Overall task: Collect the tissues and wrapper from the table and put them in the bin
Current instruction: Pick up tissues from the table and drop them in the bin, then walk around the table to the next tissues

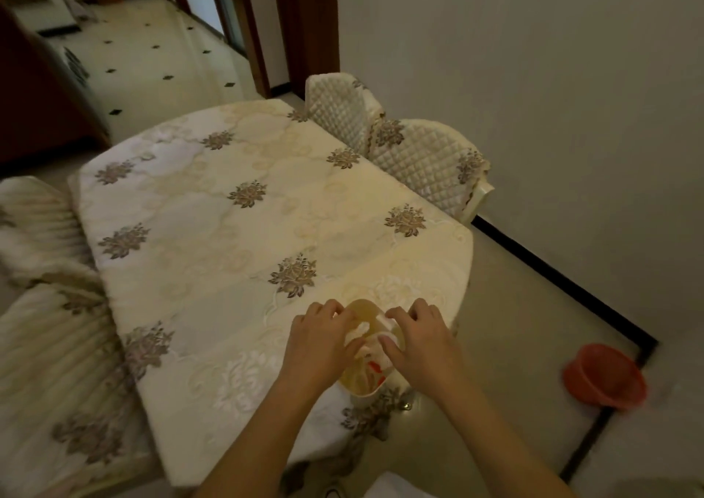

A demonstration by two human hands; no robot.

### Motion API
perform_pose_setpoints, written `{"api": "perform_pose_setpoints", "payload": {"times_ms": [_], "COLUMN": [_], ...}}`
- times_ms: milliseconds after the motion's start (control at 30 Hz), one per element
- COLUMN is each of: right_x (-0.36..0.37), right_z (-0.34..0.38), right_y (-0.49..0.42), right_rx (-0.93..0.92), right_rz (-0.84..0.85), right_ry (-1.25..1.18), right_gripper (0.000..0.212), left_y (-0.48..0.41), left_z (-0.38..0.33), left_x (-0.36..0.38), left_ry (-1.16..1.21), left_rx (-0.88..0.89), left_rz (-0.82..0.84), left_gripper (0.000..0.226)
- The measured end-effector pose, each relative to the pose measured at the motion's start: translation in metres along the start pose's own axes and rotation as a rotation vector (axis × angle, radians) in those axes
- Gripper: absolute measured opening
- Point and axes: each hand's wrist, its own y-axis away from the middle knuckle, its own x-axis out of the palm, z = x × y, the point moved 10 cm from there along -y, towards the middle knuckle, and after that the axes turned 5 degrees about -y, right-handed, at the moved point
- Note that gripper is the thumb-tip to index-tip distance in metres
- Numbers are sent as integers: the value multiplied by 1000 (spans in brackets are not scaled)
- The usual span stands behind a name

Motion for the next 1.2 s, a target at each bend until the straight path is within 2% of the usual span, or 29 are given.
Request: {"api": "perform_pose_setpoints", "payload": {"times_ms": [300, 567, 900, 1200], "right_x": [-11, 5, 47, 91], "right_z": [8, 86, 208, 307], "right_y": [-11, -36, -11, 77], "right_rx": [-77, -311, -651, -952], "right_rz": [-48, 38, 160, 298], "right_ry": [36, -43, -171, -283], "right_gripper": [37, 40, 39, 38], "left_y": [13, 53, 190, 350], "left_z": [35, 83, 146, 150], "left_x": [-20, -46, -84, -91], "left_ry": [-6, -49, -143, -156], "left_rx": [-149, -338, -737, -1149], "left_rz": [-188, -211, -285, -272], "left_gripper": [39, 45, 45, 50]}}
